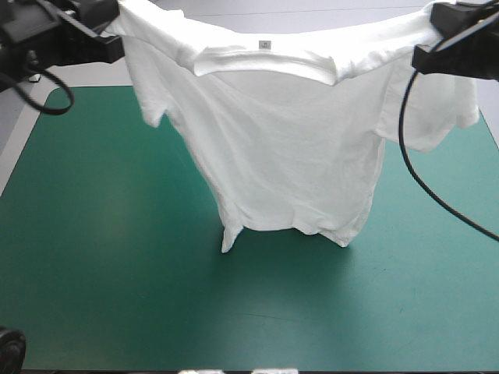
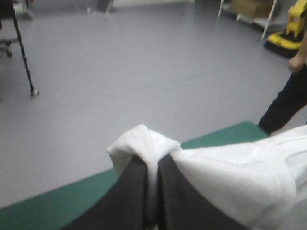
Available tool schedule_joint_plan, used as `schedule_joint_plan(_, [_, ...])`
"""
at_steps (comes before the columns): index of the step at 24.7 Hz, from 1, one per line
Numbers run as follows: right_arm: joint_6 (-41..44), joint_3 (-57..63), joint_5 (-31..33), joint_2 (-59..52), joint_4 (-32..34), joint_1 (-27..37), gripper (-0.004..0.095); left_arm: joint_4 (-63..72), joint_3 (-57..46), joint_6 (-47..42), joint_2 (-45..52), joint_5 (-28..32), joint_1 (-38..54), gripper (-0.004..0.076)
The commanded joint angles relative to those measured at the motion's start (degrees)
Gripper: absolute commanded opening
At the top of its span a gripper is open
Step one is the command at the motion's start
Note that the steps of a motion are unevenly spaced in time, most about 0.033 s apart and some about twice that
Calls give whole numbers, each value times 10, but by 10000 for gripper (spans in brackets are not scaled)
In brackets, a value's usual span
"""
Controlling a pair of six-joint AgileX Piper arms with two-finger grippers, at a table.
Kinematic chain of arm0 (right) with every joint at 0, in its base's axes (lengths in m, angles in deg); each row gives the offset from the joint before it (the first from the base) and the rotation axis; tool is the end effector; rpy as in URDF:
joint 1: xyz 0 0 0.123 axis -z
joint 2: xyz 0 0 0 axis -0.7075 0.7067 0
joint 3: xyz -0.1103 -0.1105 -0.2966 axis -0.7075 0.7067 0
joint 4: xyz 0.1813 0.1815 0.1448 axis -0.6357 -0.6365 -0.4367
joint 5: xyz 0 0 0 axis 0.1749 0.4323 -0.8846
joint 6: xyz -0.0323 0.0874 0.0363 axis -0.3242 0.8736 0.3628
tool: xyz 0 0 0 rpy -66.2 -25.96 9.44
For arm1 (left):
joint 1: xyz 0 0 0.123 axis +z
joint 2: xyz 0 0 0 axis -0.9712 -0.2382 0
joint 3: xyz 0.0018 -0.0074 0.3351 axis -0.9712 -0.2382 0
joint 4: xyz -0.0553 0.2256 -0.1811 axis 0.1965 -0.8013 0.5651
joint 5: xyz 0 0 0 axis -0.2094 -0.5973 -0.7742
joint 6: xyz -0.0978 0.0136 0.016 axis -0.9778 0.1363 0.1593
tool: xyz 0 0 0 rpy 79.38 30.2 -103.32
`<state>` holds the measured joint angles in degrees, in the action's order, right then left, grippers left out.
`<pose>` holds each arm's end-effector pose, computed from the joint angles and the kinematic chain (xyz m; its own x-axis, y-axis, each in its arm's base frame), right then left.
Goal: Fold the cloth
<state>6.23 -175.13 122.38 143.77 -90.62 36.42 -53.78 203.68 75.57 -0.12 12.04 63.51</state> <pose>0.1877 0.0457 0.7026 -0.0993 0.0134 -0.9950 -0.3135 0.9486 0.0440 0.2334 -0.0784 0.7052 -0.1188 0.0246 -0.9926 0.4560 0.8894 -0.0326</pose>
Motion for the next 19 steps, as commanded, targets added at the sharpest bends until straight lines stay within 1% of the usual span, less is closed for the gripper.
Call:
schedule_joint_plan(1, [-17, -33, -66, -48, -26, 2, -17, 36, 15, 7, 71, 94, -2, -10])
schedule_joint_plan(3, [-17, -54, -71, -61, -33, 2, -17, 36, 15, 7, 96, 114, -2, -10])
schedule_joint_plan(4, [-17, -76, -74, -70, -39, 2, -17, 37, 15, 7, 117, 133, -2, -10])
schedule_joint_plan(8, [-17, -120, -71, -73, -51, 2, -17, 38, 15, 9, 149, 157, -2, -10])
schedule_joint_plan(11, [-12, -123, -65, -72, -50, 2, -17, 42, 15, 9, 152, 153, -2, -10])
schedule_joint_plan(13, [-11, -123, -50, -62, -47, 2, -17, 45, 15, 9, 145, 144, -2, -10])
schedule_joint_plan(14, [-11, -123, -37, -48, -45, 2, -17, 45, 15, 9, 133, 137, -2, -10])
schedule_joint_plan(17, [-11, -123, -25, -13, -34, 2, -17, 47, 15, 3, 98, 130, -2, -10])
schedule_joint_plan(19, [1, -123, -6, 21, -17, 2, -17, 50, 15, 3, 62, 110, -2, -10])
